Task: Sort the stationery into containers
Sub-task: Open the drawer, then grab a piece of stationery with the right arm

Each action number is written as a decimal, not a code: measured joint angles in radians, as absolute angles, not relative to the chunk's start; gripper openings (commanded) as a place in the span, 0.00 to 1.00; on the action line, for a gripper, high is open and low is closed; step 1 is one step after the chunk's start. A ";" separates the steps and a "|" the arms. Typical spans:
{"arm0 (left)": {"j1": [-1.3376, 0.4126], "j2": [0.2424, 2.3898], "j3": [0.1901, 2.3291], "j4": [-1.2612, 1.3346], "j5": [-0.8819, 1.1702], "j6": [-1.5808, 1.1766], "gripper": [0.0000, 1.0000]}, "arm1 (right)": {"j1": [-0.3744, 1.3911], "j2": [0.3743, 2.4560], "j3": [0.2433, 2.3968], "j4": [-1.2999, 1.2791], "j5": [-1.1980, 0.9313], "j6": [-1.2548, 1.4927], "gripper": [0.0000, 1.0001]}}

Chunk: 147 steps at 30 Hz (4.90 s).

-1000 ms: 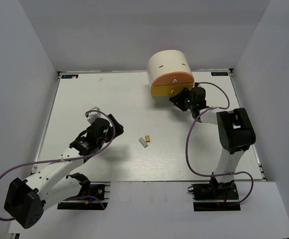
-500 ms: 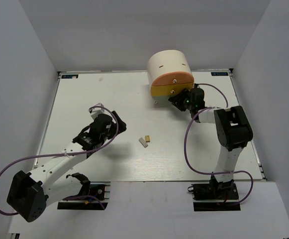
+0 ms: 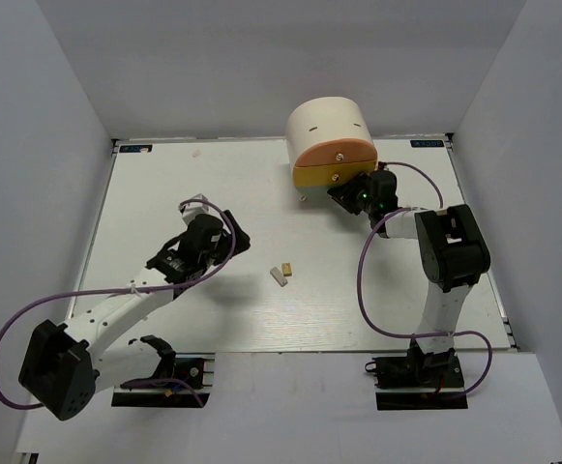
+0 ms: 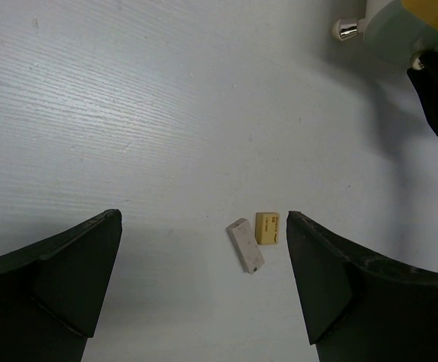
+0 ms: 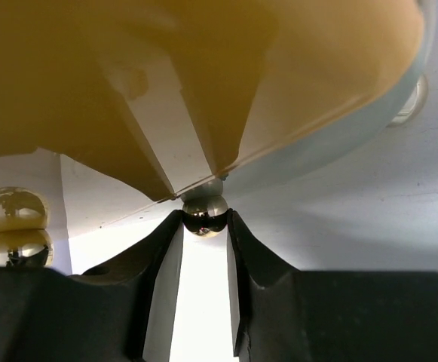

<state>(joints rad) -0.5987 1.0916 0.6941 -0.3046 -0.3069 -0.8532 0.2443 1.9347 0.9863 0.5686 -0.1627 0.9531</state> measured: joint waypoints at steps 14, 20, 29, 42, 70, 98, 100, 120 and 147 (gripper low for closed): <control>-0.606 1.233 0.717 -0.254 -0.208 -0.846 1.00 | 0.243 1.854 0.849 0.636 -0.166 0.951 0.17; -0.606 1.414 0.804 -0.249 -0.096 -0.847 1.00 | 0.242 1.744 0.719 0.638 -0.173 0.945 0.17; -0.607 1.499 0.869 -0.202 0.002 -0.815 1.00 | 0.242 1.703 0.673 0.638 -0.179 0.934 0.17; -0.630 1.789 1.187 -0.030 0.043 -0.672 0.97 | 0.242 1.704 0.673 0.639 -0.187 0.932 0.17; -0.645 1.940 1.370 -0.017 -0.011 -0.671 0.97 | 0.238 1.650 0.604 0.650 -0.214 0.936 0.15; -0.651 1.761 1.185 -0.008 -0.022 -0.665 0.99 | 0.236 1.424 0.435 0.602 -0.302 0.894 0.59; -0.656 1.710 1.158 -0.010 -0.022 -0.657 0.99 | 0.236 1.394 0.428 0.600 -0.326 0.859 0.44; -0.667 1.519 1.035 -0.482 -0.044 -0.946 0.74 | 0.330 1.317 0.727 0.037 -0.639 -0.288 0.63; -0.670 1.052 0.662 -0.473 -0.085 -0.809 0.81 | 0.608 1.762 1.108 -0.474 -0.795 -1.308 0.68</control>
